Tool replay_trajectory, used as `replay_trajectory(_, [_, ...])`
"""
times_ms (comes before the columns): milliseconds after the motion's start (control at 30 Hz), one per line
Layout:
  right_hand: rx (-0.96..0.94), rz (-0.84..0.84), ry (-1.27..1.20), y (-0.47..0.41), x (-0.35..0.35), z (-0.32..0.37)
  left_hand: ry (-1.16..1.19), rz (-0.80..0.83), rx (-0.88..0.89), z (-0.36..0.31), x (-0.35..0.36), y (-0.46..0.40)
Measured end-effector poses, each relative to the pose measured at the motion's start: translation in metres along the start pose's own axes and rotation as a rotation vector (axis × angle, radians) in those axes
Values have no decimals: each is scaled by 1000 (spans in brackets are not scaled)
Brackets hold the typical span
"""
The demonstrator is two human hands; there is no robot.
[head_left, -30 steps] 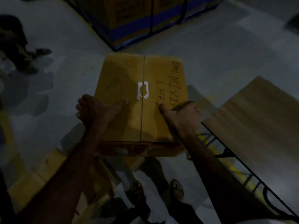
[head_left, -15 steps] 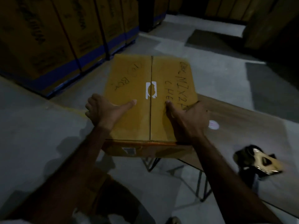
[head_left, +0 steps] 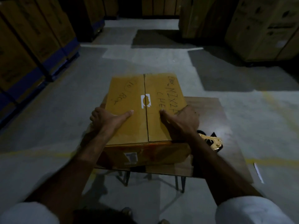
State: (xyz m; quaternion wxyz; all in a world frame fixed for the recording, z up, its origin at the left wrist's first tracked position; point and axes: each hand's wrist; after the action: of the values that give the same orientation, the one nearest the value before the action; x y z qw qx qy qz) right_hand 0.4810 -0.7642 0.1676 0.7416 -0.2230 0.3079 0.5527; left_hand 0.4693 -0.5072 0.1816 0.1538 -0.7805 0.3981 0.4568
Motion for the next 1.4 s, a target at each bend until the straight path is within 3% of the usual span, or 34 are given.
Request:
replay_trajectory(467, [139, -87, 108, -55, 41, -30, -61, 194, 129, -6, 74, -61])
replay_trajectory(533, [98, -157, 178, -53, 50, -25, -97, 151, 264, -9, 78, -65])
replay_trajectory(667, [26, -232, 235, -45, 64, -15, -128, 52, 725, -42, 92, -45])
replay_trajectory(833, [78, -227, 221, -39, 44, -41, -140, 206, 1184, -85, 121, -5])
replay_trajectory(1133, [303, -285, -1, -8, -6, -132, -230, 327, 1404, -127, 177, 51])
replay_trajectory(1400, [435, -173, 86, 8, 18, -207, -316, 366, 1431, -152, 210, 84])
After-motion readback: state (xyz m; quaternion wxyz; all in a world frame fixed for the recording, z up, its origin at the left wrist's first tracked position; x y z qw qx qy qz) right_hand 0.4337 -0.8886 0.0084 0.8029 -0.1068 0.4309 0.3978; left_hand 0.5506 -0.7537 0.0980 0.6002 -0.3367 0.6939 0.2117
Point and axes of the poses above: each hand's wrist, its own y-axis away from the middle knuckle, its own x-axis out of the palm, z = x × y, and after that the axes turned 8 degrees about -y, right-handed
